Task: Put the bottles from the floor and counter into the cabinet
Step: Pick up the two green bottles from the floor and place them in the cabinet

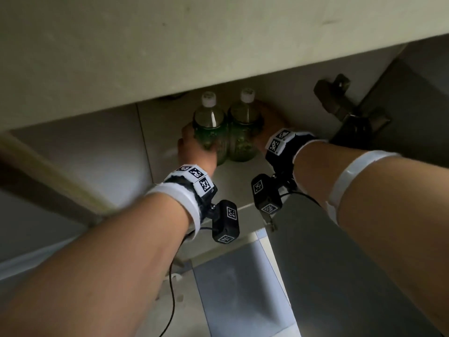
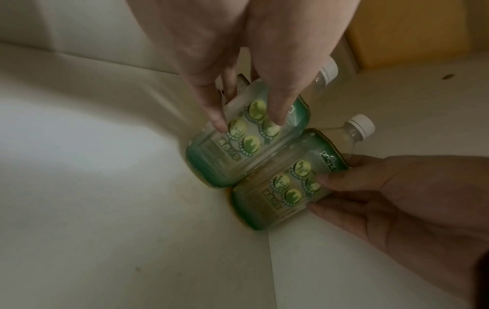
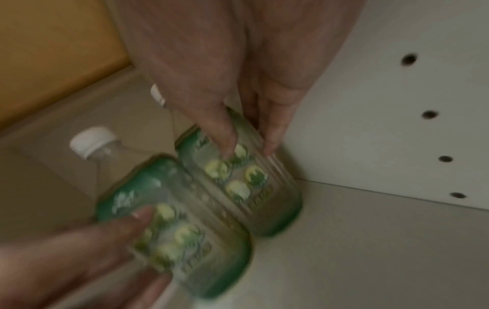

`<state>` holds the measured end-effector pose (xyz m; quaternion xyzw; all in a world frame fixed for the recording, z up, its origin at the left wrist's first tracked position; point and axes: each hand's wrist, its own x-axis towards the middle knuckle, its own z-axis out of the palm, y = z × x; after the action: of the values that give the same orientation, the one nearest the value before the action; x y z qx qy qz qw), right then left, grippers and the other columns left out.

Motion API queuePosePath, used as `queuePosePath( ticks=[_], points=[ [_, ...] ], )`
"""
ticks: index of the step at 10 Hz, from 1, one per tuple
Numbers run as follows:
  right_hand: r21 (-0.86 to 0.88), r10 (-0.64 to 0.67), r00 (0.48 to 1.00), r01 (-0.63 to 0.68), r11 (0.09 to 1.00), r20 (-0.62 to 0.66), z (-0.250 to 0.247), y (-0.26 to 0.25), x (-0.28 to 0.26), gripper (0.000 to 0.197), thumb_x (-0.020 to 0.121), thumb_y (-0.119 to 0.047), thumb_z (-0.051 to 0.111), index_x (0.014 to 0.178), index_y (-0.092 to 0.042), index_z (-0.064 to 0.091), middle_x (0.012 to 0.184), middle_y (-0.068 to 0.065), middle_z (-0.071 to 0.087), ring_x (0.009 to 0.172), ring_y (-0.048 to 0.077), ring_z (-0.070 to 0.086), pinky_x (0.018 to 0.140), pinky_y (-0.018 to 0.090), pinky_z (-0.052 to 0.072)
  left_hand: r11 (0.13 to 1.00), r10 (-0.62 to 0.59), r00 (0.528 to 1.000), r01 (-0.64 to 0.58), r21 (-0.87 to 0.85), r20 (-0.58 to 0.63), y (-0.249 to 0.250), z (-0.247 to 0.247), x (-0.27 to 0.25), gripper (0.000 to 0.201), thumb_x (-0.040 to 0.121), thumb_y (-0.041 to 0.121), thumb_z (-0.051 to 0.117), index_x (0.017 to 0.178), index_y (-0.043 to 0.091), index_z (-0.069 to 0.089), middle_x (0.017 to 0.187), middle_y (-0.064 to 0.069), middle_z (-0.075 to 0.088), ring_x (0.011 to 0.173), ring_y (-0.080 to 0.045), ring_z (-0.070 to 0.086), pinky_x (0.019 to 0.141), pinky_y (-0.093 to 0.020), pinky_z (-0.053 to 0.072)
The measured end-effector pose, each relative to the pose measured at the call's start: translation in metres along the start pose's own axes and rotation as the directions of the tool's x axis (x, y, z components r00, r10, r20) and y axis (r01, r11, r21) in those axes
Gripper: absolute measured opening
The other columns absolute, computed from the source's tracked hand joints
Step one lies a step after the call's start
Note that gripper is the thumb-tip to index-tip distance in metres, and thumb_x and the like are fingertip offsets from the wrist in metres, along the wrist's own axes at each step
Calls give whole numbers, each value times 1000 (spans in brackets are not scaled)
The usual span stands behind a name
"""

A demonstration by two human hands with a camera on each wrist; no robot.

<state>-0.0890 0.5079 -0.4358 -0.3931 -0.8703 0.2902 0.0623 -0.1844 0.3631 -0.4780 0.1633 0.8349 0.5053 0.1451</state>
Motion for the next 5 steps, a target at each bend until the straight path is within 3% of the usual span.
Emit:
queuePosePath(
  ticks=[1,2,3,4,5],
  points=[
    [67,43,994,-36,997,-99,9,8,8,66,91,-7,62,150,-14,32,145,11,47,129,26,50,78,10,32,999,20,999,-20,-25,30,-7,9,12,78,69,32,68,143,34,41,133,-5,62,121,-30,60,105,-47,48],
    [103,84,989,-71,992,-120,16,-1,7,68,90,-8,60,151,-19,31,143,15,49,127,31,52,93,27,42,998,46,998,-44,-44,49,-4,9,13,77,74,26,67,145,35,40,136,-2,61,124,-26,59,107,-45,46],
    [-11,113,987,-115,993,-112,11,-11,-5,66,96,-21,51,154,-28,22,144,18,46,125,37,52,102,40,45,996,77,989,-70,-54,128,-2,4,3,78,81,21,71,149,32,33,139,1,59,123,-19,57,108,-35,44],
    [-89,157,986,-160,983,-48,4,-21,-37,69,96,-18,51,156,-24,16,139,20,50,122,38,54,97,41,45,996,57,984,-67,54,167,-2,-4,-20,87,80,18,66,154,32,22,144,-3,54,129,-22,55,109,-37,44],
    [-167,167,986,-160,973,23,-16,-35,-92,53,92,-14,57,142,-15,44,122,17,63,112,36,62,88,36,49,980,-69,971,23,196,231,17,-27,-68,78,85,16,60,154,28,26,147,-10,50,132,-31,52,109,-39,44]
  ],
)
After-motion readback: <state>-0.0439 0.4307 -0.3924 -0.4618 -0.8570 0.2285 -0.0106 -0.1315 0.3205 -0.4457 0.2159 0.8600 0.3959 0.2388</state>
